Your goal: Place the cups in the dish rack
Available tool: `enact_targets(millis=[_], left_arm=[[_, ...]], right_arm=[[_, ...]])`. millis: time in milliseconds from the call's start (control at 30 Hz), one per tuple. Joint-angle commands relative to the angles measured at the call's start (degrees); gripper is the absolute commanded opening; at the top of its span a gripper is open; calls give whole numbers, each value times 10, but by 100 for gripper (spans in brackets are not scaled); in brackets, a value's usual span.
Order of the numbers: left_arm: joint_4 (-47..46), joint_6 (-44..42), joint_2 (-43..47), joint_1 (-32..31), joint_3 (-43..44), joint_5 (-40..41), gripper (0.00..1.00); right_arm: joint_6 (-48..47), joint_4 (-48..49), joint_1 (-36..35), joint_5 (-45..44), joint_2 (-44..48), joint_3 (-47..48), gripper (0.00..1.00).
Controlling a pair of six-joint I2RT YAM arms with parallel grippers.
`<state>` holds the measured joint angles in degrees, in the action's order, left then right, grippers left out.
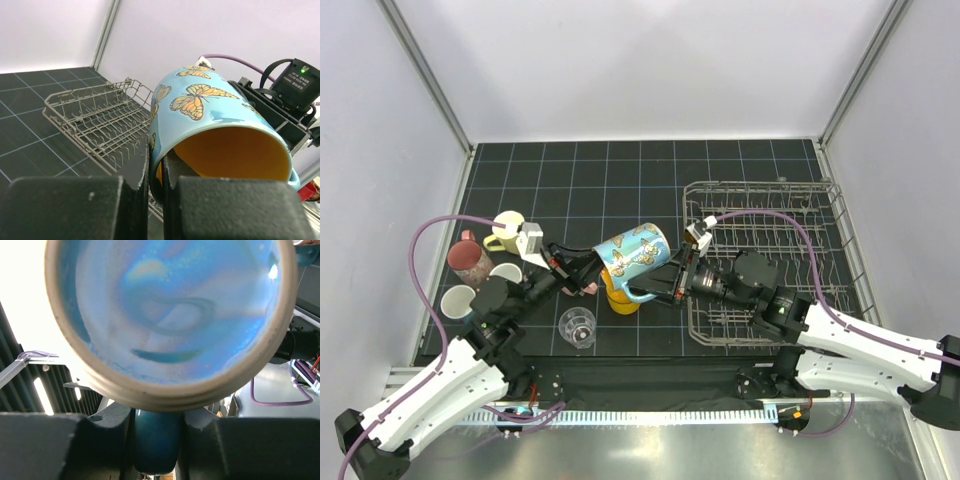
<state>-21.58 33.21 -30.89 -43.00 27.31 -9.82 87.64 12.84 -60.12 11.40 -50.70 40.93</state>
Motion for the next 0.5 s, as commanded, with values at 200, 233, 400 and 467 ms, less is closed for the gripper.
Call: enact_targets(millis=[200, 233, 400, 467], left_arm=[[-105, 5, 22, -4, 13, -76, 0], [-108, 1, 25, -4, 8, -84, 1], [-104, -14, 29, -4, 13, -135, 3], [-96, -18, 32, -4, 15, -136, 8]], right_arm=[[-34, 45, 6, -95, 9, -4, 4], [-44, 60, 5, -97, 7, -6, 4], [-70, 101, 6, -140, 9, -35, 4], [-97, 126, 6, -151, 11, -45, 4]])
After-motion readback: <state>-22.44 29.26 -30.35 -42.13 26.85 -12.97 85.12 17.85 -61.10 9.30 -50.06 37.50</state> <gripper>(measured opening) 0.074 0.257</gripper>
